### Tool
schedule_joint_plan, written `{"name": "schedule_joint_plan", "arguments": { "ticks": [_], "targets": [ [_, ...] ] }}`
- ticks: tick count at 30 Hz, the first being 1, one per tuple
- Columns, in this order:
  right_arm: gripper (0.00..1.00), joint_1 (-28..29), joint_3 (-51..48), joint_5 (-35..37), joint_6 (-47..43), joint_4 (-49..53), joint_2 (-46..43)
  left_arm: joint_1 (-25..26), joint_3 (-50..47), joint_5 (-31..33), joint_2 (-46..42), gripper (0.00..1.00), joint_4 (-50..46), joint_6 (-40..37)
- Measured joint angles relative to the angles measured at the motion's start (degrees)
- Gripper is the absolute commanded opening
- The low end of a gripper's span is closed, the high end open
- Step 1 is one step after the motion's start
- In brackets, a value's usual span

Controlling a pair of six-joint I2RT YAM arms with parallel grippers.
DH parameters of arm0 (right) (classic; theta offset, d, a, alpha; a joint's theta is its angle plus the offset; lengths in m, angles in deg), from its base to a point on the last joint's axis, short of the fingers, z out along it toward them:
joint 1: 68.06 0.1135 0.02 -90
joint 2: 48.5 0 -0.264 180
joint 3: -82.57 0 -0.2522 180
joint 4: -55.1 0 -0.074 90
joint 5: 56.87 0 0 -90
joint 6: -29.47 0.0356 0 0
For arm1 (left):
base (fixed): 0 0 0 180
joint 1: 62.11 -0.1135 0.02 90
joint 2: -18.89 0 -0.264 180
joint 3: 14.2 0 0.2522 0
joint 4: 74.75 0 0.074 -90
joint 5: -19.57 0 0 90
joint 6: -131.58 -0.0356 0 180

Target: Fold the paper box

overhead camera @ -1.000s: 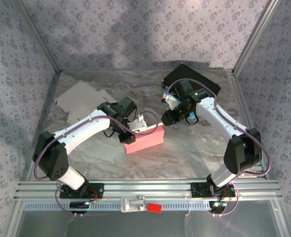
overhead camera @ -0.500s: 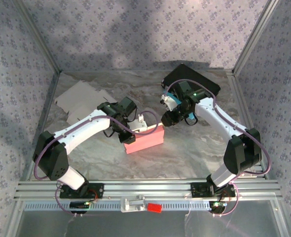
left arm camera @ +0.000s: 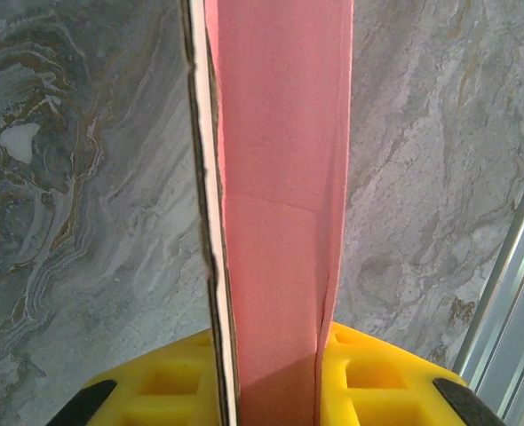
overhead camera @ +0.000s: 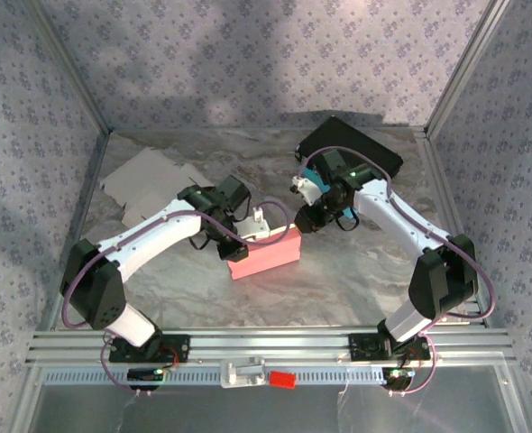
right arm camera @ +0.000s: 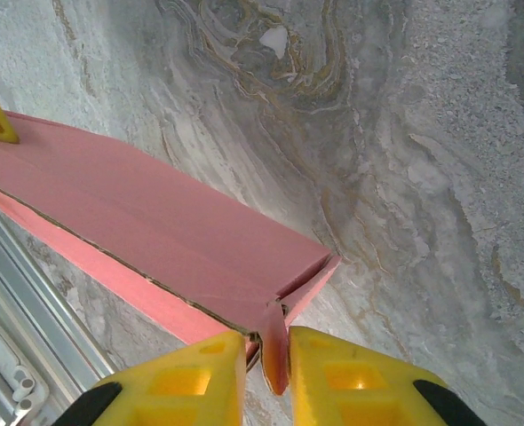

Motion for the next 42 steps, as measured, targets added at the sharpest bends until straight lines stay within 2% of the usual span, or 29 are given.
{"name": "schedule_joint_plan", "arguments": {
  "ticks": [3, 10, 22, 35, 42],
  "targets": [
    [0.17, 0.5, 0.0, 1.0, 0.1, 0.0, -0.2, 0.0, 0.3, 0.0, 0.0, 0.21, 0.0, 0.0],
    [0.25, 0.5, -0.1, 3.3, 1.2, 0.0, -1.2, 0.0, 0.3, 0.0, 0.3, 0.21, 0.0, 0.0],
    [0.26, -0.5, 0.0, 2.4, 1.3, 0.5, -1.8, 0.0, 0.3, 0.0, 0.3, 0.21, -0.2, 0.0],
    [0.18, -0.5, 0.5, 1.9, 1.3, 0.6, -0.8, 0.0, 0.3, 0.0, 0.3, 0.21, -0.2, 0.0],
    [0.07, 0.0, 0.6, 2.0, 1.4, 0.6, -0.7, 0.0, 0.3, -0.1, 0.4, 0.21, -0.2, 0.0]
  ]
}}
